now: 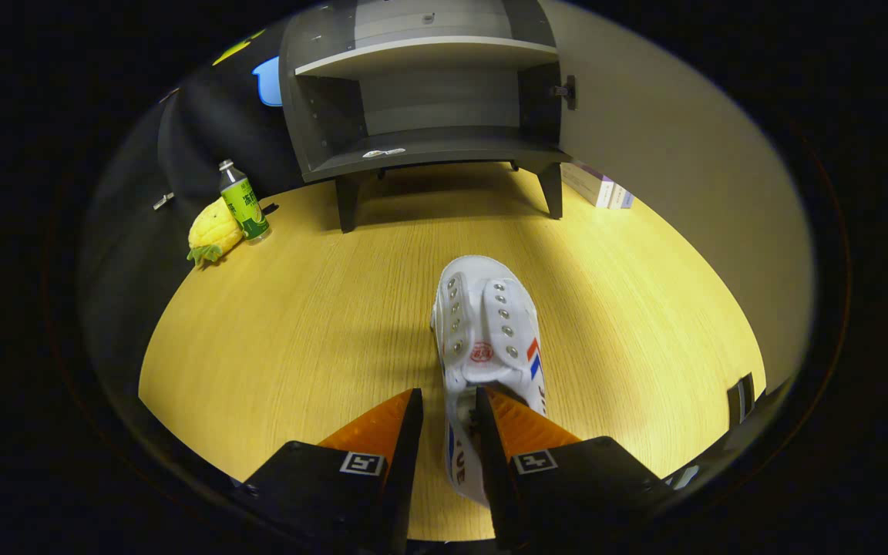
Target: Open the shoe cabinet door, grab the shoes and put them into the shoe cabinet, then close the shoe cabinet door.
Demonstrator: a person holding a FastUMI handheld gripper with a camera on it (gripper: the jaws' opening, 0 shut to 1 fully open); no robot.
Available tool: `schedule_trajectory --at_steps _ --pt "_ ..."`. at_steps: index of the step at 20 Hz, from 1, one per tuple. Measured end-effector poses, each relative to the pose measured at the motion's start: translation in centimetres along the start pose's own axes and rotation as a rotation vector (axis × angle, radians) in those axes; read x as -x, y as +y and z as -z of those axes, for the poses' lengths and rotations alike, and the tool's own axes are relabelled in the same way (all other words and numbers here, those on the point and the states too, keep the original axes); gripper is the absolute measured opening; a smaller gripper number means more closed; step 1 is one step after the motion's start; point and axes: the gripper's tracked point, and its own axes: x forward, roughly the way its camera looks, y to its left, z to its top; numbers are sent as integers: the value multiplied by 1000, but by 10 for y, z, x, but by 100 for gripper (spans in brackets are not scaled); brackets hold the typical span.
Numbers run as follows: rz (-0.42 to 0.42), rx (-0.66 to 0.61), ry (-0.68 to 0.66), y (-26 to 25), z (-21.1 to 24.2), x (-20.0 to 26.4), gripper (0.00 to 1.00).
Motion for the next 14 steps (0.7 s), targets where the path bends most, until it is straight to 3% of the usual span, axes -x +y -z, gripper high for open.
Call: schedule_trajectory --at_steps 6,10,14 --pt "63 14 -161 -6 -23 -33 46" --pt "26 33 -179 1 -28 -45 10" --pt "-11 44 -173 0 -44 -25 5"
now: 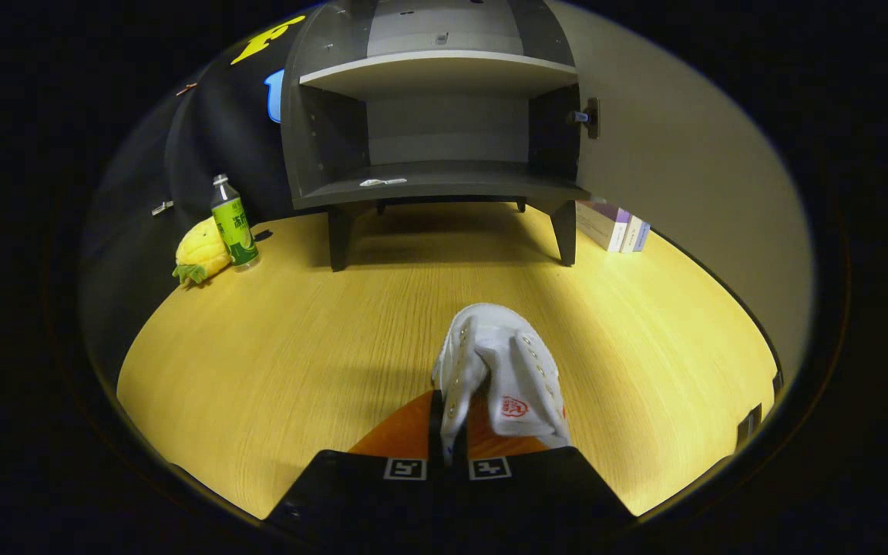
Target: Open the shoe cabinet door, grab the shoes and put them into the shoe cabinet, then close the shoe cabinet door.
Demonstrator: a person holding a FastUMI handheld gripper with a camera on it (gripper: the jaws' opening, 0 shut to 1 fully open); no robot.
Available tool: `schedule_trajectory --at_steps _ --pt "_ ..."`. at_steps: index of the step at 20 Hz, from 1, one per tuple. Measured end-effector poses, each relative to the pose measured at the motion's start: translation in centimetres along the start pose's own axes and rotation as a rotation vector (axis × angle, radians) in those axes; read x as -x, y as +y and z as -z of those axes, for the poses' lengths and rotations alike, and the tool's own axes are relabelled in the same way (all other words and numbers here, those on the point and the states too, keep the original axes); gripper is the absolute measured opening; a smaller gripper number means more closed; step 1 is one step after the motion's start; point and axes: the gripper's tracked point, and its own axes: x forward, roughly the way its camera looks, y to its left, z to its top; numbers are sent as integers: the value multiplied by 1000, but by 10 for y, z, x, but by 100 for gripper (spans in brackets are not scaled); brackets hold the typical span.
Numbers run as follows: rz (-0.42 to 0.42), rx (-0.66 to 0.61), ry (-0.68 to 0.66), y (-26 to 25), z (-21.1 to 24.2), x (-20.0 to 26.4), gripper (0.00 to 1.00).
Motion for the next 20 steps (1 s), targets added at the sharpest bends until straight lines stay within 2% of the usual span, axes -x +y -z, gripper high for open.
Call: schedule_trajectory --at_steps 3,11,15,20 --pt "-6 -42 -44 -2 -40 32 5" --pt "22 -67 -188 -10 -195 123 5" --pt "9 -81 -249 -4 -264 140 5" --pt "-47 -57 -287 16 -343 122 5"
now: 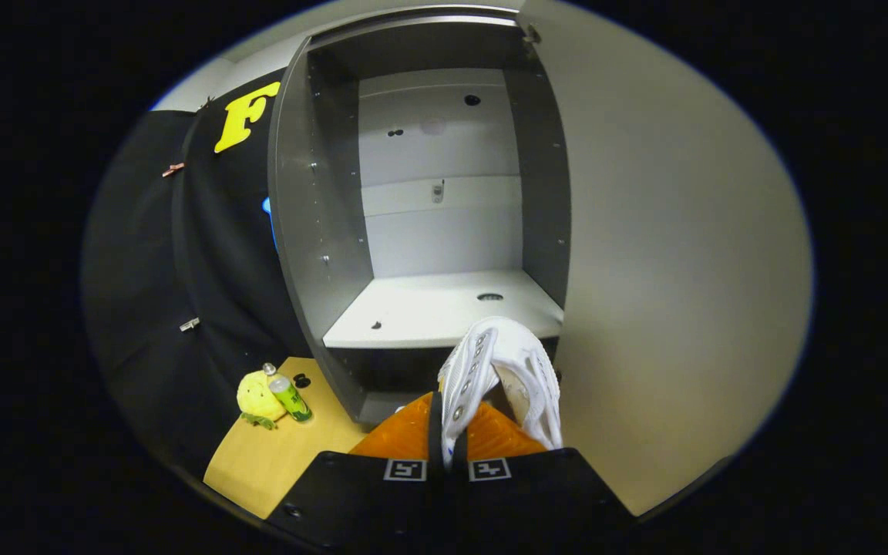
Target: Open the shoe cabinet door, grab the shoes and put them into the shoe cabinet, then close the shoe cabinet door.
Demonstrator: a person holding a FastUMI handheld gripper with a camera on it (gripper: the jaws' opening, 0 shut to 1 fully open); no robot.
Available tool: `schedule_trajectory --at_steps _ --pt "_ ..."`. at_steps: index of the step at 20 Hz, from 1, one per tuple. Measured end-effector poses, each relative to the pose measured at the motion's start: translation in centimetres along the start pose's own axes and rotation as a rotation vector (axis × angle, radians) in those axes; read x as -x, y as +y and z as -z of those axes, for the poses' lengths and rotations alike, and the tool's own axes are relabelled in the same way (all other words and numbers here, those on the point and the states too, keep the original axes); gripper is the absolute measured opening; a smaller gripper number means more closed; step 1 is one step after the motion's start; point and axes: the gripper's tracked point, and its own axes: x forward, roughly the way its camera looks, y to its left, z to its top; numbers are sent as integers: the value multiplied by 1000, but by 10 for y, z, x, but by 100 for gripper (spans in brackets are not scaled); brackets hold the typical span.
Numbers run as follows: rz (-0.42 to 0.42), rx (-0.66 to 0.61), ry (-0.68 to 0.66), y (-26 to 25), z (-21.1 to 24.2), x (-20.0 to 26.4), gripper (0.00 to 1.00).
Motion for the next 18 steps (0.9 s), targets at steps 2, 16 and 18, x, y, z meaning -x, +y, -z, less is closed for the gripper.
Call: schedule_trajectory --at_steps 2,16,18 --pt "-17 12 -20 8 -26 -26 5" --pt "29 168 60 6 -76 -244 5" --pt "46 184 77 3 -76 -268 5"
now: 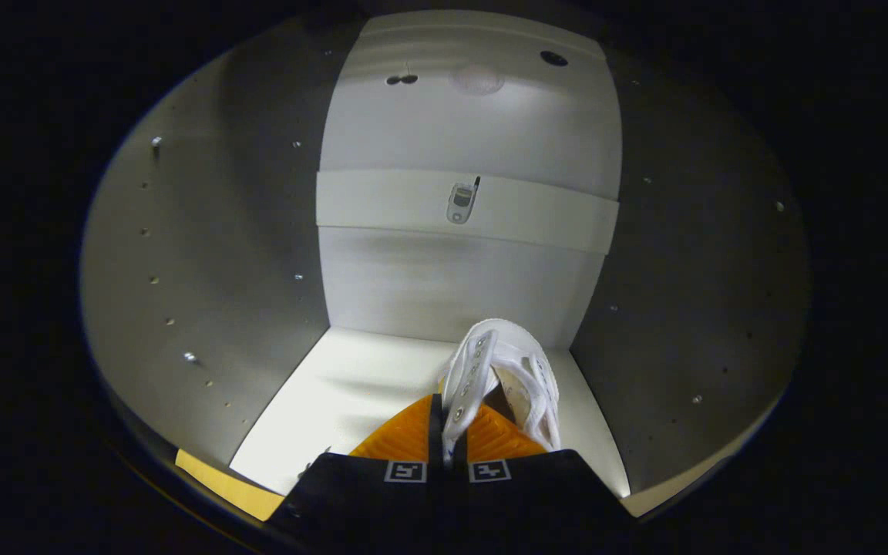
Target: Open the shoe cabinet door, grab the shoes and put them into the shoe cabinet, then close the shoe cabinet door.
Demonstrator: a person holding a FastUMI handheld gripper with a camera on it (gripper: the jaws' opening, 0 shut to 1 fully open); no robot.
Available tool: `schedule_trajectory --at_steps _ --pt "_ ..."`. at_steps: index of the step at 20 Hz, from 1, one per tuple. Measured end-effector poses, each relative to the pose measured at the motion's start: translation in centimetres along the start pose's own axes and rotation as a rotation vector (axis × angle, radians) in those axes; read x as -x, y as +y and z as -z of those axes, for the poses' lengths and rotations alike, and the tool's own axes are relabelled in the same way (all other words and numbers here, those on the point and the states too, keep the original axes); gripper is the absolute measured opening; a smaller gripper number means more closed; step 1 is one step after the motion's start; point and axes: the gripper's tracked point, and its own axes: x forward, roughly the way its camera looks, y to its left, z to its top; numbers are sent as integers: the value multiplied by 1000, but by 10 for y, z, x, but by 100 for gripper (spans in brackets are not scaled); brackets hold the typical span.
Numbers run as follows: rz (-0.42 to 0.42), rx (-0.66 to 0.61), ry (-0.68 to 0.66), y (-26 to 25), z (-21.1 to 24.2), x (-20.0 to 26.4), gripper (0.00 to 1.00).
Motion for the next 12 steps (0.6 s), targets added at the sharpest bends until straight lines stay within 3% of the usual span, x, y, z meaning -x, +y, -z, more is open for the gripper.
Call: schedule_trajectory --at_steps 8,10,12 --pt "53 -17 93 5 27 -56 6" --pt "70 -14 83 5 24 -56 9" --pt "31 -47 109 13 28 -49 17"
